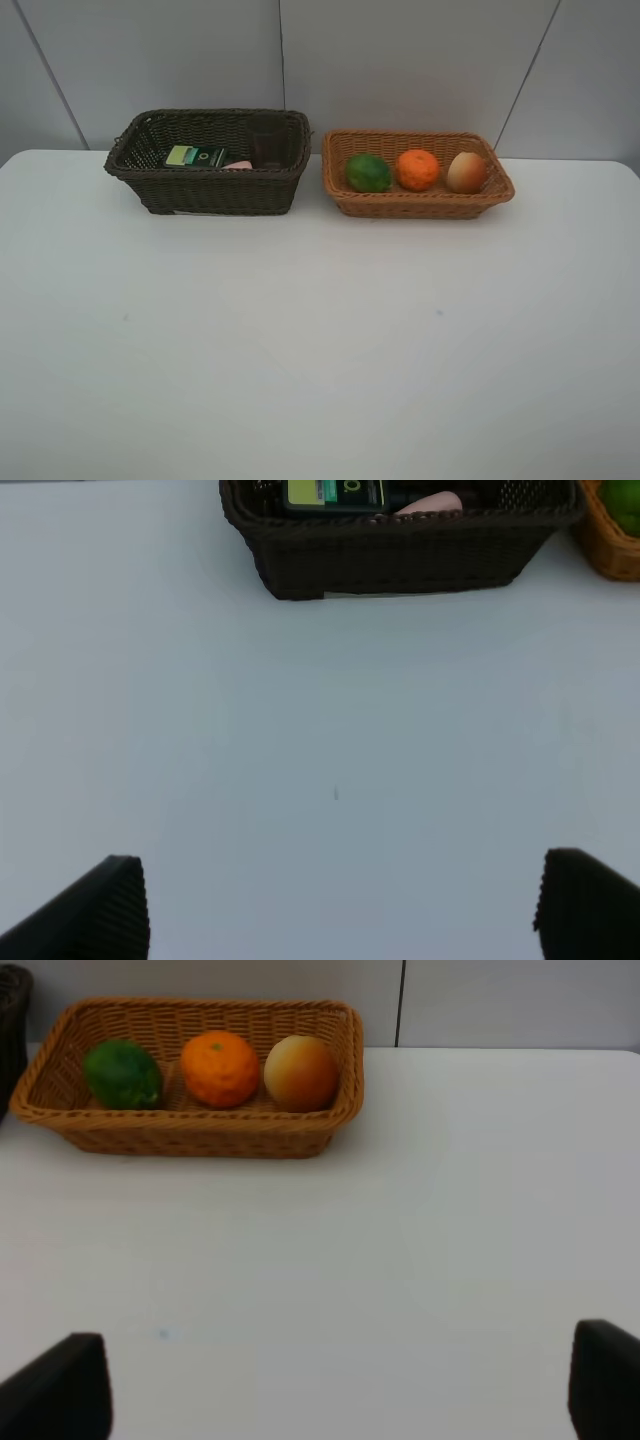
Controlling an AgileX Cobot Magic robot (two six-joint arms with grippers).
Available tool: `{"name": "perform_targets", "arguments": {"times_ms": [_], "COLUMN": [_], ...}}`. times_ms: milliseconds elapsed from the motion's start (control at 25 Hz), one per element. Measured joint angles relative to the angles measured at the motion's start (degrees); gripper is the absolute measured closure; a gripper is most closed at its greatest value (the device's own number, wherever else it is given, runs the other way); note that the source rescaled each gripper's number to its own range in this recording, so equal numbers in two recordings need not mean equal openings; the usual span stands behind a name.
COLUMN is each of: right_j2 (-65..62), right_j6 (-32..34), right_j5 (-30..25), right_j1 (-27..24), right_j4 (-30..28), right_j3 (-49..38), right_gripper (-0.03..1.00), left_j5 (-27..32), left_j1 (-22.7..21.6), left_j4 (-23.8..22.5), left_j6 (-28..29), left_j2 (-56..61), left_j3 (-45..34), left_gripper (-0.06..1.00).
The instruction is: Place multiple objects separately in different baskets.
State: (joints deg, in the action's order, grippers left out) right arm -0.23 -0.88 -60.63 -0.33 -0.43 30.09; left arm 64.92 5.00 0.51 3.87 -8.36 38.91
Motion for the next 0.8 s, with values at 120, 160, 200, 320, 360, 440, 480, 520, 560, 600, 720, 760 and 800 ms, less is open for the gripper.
{"name": "perform_targets", "arguments": {"times_ms": [120,160,200,320,360,440,480,520,560,600,720,760,800], "right_j2": [0.0,0.0,0.0,0.0,0.0,0.0,0.0,0.0,0.0,0.0,0.0,0.0,0.0], "right_j6": [0.0,0.0,0.0,0.0,0.0,0.0,0.0,0.0,0.0,0.0,0.0,0.0,0.0], "right_j5": [0.0,0.0,0.0,0.0,0.0,0.0,0.0,0.0,0.0,0.0,0.0,0.0,0.0], "right_j1": [0.0,0.0,0.0,0.0,0.0,0.0,0.0,0.0,0.0,0.0,0.0,0.0,0.0], "right_j4": [0.04,0.04,0.04,0.04,0.04,0.04,0.04,0.04,0.04,0.04,0.04,0.04,0.04], "right_j3": [0.0,0.0,0.0,0.0,0.0,0.0,0.0,0.0,0.0,0.0,0.0,0.0,0.0], "right_gripper": [0.0,0.0,0.0,0.0,0.0,0.0,0.0,0.0,0.0,0.0,0.0,0.0,0.0], "left_j5": [0.62,0.62,0.62,0.87,0.79,0.08,-0.23,-1.19,-2.02,-2.67,-3.46,-3.72,-3.87], "left_j1": [0.0,0.0,0.0,0.0,0.0,0.0,0.0,0.0,0.0,0.0,0.0,0.0,0.0], "left_j4": [0.0,0.0,0.0,0.06,0.12,0.25,0.25,0.19,-0.13,-0.51,-1.71,-1.83,-1.85], "left_j6": [0.0,0.06,0.06,1.04,1.19,1.41,1.45,1.45,1.45,1.45,1.45,1.45,1.45], "left_j2": [3.5,4.45,4.45,5.87,6.05,6.09,6.09,6.16,6.16,6.18,6.84,7.21,7.62], "left_j3": [-2.11,-2.94,-2.94,-5.1,-5.82,-7.75,-8.12,-8.44,-8.76,-9.24,-9.8,-9.8,-9.86], "left_gripper": [-0.05,-0.05,-0.05,-0.05,-0.05,-0.05,-0.05,-0.05,-0.05,-0.05,-0.05,-0.05,-0.05]}}
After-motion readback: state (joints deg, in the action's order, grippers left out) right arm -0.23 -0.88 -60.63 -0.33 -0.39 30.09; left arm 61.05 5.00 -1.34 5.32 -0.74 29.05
